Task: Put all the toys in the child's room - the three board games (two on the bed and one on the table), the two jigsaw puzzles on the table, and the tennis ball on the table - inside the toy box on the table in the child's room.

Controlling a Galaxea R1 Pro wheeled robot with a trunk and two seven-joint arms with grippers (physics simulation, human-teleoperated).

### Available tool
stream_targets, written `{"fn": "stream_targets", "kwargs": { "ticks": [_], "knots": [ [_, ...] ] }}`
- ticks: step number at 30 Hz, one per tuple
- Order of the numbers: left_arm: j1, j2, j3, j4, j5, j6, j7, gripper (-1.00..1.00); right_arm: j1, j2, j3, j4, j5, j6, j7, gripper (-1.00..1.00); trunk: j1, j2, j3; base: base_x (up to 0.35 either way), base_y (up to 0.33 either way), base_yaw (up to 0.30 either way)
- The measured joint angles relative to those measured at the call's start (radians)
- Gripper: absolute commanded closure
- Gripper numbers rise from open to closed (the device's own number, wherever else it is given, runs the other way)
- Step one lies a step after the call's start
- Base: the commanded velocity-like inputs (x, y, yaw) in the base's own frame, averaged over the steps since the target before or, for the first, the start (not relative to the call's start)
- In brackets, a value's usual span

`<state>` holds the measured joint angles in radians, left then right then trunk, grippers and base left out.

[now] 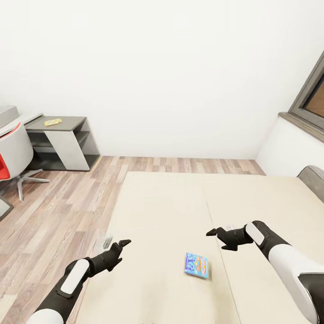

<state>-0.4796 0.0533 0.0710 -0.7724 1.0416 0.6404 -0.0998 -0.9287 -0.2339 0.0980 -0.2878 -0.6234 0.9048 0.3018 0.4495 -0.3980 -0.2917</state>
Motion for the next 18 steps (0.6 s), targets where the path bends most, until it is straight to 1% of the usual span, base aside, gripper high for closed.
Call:
{"fn": "stream_targets", "kwargs": {
  "ticks": [1, 3, 5, 6, 8, 9, 10, 13, 18],
  "knots": [
    [-0.009, 0.000, -0.010, -0.001, 0.000, 0.005, -0.021, -1.00, 0.000, -0.002, 0.000, 0.000, 0.000, 0.000, 0.000, -1.00, 0.000, 0.000, -0.002, 0.000, 0.000, 0.000],
    [-0.041, -0.001, -0.018, -0.002, 0.001, 0.010, -0.039, -1.00, 0.000, -0.006, -0.001, 0.001, 0.000, 0.000, 0.000, -1.00, 0.000, 0.000, -0.005, 0.000, 0.000, 0.000],
    [-0.089, -0.002, -0.028, -0.003, 0.001, 0.014, -0.050, -1.00, -0.001, -0.009, -0.002, 0.001, 0.000, 0.000, 0.000, -1.00, 0.000, 0.000, -0.008, 0.000, 0.000, 0.000],
    [-0.131, -0.003, -0.039, -0.003, 0.005, 0.020, -0.056, -1.00, -0.001, -0.012, -0.003, 0.001, 0.000, 0.000, 0.001, -1.00, 0.000, 0.000, -0.010, 0.000, 0.000, 0.000],
    [-0.163, -0.005, -0.047, -0.001, 0.004, 0.029, -0.058, -1.00, -0.001, -0.013, -0.004, 0.001, -0.001, 0.000, 0.003, -1.00, 0.000, 0.000, -0.013, 0.000, 0.000, 0.000],
    [-0.174, -0.009, -0.050, 0.001, 0.002, 0.032, -0.058, -1.00, -0.001, -0.014, -0.004, 0.000, -0.001, 0.000, 0.004, -1.00, 0.000, 0.000, -0.015, 0.000, 0.000, 0.000],
    [-0.190, -0.020, -0.054, 0.006, 0.001, 0.037, -0.056, -1.00, -0.001, -0.014, -0.004, -0.002, -0.002, 0.000, 0.006, -1.00, 0.000, 0.000, -0.016, 0.000, 0.000, 0.000],
    [-0.203, -0.031, -0.056, 0.009, 0.001, 0.042, -0.055, -1.00, -0.001, -0.014, -0.005, -0.003, -0.002, 0.000, 0.008, -1.00, 0.000, 0.000, -0.021, 0.000, 0.000, 0.000],
    [-0.211, -0.036, -0.056, 0.012, 0.004, 0.046, -0.056, -1.00, -0.002, -0.016, -0.005, -0.004, -0.002, 0.000, 0.010, -1.00, 0.000, 0.000, -0.029, 0.000, 0.000, 0.000]
  ]
}}
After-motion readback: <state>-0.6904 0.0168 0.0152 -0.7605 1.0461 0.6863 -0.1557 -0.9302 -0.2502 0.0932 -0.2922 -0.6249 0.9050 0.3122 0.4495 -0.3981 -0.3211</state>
